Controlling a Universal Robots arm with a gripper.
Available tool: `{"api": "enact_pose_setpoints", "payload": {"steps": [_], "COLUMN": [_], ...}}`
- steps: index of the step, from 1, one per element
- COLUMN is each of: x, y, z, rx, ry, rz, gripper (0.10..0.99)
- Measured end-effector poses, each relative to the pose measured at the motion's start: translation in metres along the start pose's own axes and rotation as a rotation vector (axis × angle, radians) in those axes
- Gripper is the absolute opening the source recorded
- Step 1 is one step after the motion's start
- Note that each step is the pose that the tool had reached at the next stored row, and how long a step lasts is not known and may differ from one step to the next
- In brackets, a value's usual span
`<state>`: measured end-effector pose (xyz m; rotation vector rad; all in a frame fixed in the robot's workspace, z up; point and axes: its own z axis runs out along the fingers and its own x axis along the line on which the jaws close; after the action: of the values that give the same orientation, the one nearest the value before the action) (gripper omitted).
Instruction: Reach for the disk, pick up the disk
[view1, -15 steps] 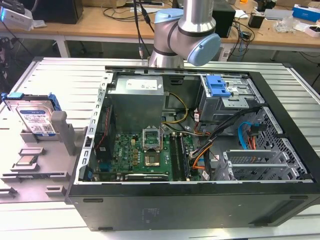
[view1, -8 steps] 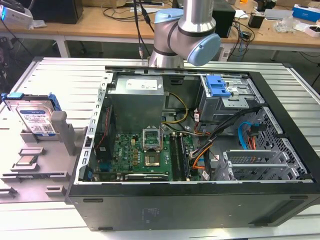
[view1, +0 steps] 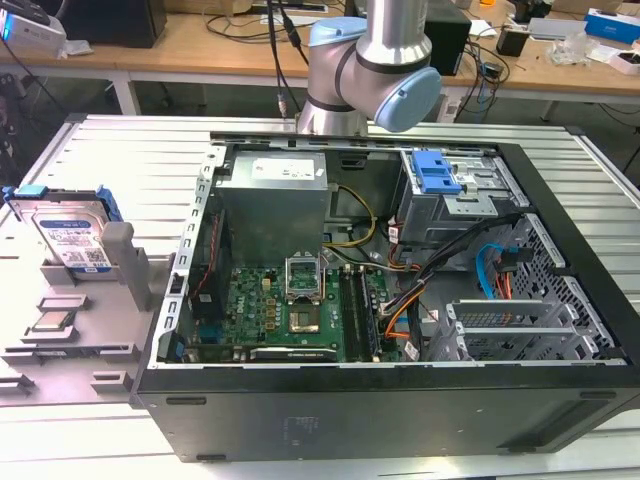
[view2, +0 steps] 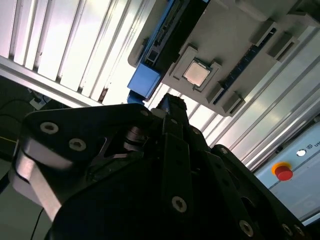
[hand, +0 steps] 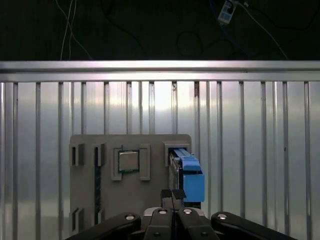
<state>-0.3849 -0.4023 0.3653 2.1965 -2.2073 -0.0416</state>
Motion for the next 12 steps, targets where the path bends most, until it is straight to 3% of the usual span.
{"api": "enact_pose_setpoints", "payload": {"steps": [1,8,12], "x": [0.0,0.0,-0.0029], "y": [0.0,0.0,0.0], "z": [0.0,0.0,0.0], "rx": [0.0,0.0,0.0], "ry": [0.0,-0.0001,0.0], "rz": [0.0,0.0,0.0], "gripper": [0.114,0.545,0.545]}}
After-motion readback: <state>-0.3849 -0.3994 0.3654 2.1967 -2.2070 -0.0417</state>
